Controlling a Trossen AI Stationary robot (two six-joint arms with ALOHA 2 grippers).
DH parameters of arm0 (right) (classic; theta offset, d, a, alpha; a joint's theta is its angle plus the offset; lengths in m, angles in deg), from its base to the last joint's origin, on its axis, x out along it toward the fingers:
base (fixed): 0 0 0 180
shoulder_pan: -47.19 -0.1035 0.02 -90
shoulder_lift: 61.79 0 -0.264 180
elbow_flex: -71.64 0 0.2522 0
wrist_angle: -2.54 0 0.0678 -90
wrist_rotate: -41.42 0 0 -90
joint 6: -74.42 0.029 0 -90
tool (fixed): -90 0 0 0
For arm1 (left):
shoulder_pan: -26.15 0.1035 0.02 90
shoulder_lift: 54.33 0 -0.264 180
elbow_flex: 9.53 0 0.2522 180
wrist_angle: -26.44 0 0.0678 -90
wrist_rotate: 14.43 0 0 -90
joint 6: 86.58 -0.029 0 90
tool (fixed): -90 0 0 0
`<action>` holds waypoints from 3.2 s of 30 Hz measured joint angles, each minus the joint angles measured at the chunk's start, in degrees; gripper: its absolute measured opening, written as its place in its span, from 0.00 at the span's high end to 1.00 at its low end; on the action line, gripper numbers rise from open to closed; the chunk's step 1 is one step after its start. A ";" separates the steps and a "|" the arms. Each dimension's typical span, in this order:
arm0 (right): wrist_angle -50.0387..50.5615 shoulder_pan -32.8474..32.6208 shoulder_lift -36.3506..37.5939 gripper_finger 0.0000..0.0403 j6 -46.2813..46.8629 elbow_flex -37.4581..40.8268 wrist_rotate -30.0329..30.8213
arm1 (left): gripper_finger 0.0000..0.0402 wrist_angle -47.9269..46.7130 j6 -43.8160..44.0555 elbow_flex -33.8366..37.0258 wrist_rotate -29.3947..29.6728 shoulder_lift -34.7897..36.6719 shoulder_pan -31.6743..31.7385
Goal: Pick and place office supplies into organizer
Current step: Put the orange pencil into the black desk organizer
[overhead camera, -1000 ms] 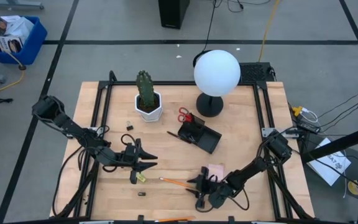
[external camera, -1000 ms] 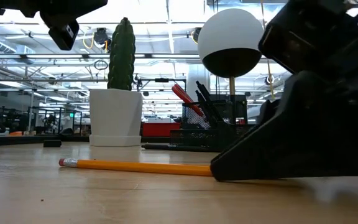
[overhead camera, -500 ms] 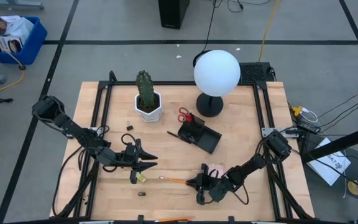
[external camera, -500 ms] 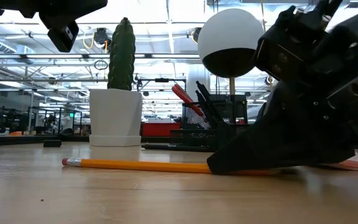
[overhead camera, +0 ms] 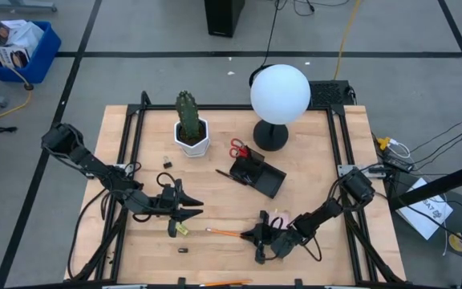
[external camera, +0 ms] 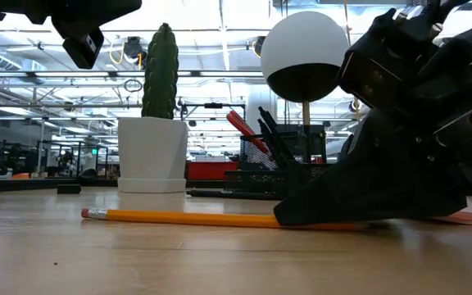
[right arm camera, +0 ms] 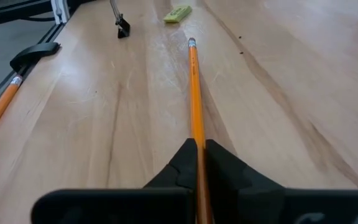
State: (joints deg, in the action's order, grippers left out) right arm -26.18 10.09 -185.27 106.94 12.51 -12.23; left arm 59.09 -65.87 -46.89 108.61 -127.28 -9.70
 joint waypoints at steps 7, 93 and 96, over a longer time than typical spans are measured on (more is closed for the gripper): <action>-6.99 0.02 -0.03 0.98 -7.83 0.00 0.45 | 0.70 -0.39 -0.50 0.00 0.00 0.00 0.00; -8.33 6.48 20.59 0.97 -35.75 -0.05 2.32 | 0.70 1.68 1.09 0.00 -0.13 0.00 0.96; -8.33 6.80 20.59 0.97 -36.01 -0.06 1.54 | 0.70 1.64 1.14 0.00 -0.15 0.00 0.96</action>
State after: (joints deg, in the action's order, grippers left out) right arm -34.51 16.89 -164.68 70.93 12.45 -10.69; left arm 60.73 -64.73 -46.89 108.46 -127.28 -8.74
